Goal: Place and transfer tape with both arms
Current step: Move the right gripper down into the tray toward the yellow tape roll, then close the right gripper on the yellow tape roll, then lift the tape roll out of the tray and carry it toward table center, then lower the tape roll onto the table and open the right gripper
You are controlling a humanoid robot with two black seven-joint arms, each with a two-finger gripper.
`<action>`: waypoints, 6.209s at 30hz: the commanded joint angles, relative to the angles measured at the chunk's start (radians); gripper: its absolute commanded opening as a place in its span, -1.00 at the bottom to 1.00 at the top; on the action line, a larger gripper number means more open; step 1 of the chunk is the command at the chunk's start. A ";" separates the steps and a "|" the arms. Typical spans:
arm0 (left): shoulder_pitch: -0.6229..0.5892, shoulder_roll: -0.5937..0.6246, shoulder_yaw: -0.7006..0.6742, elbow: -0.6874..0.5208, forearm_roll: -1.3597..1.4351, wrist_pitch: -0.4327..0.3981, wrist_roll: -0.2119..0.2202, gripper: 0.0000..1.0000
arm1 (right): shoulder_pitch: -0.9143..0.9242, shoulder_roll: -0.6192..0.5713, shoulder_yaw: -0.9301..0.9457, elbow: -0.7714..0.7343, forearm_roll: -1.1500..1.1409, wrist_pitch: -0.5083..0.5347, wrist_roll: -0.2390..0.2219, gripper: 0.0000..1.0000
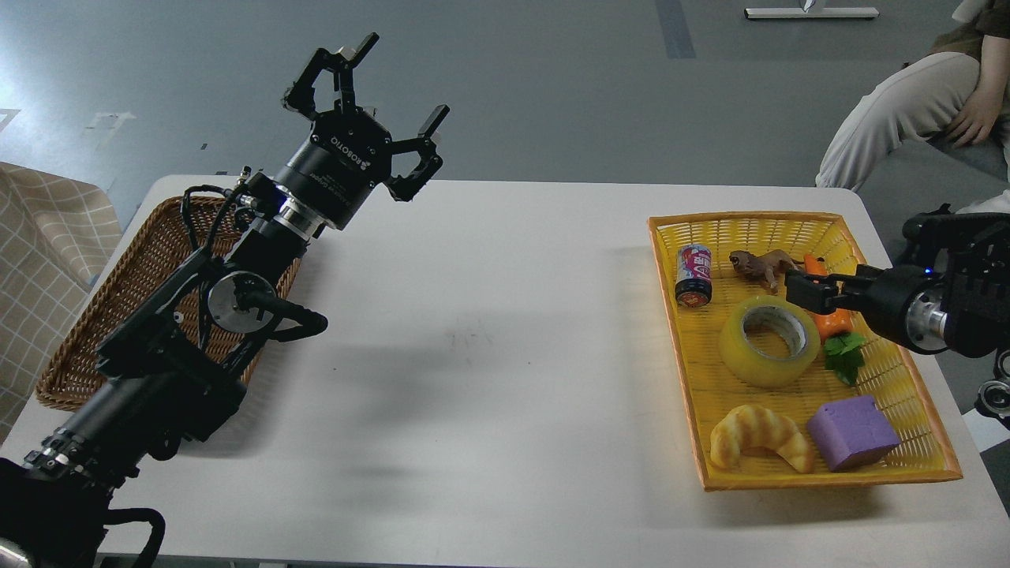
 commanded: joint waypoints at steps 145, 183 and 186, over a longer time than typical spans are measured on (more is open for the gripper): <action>0.002 0.007 0.001 -0.044 0.006 0.000 0.003 0.96 | 0.518 0.732 -0.570 -0.506 0.135 0.000 0.001 -1.00; 0.008 0.008 0.003 -0.052 0.006 0.000 0.003 0.96 | 0.472 0.732 -0.573 -0.516 0.129 0.000 0.000 -1.00; 0.008 0.008 0.003 -0.052 0.006 0.000 0.003 0.96 | 0.471 0.732 -0.573 -0.516 0.130 0.000 0.000 -1.00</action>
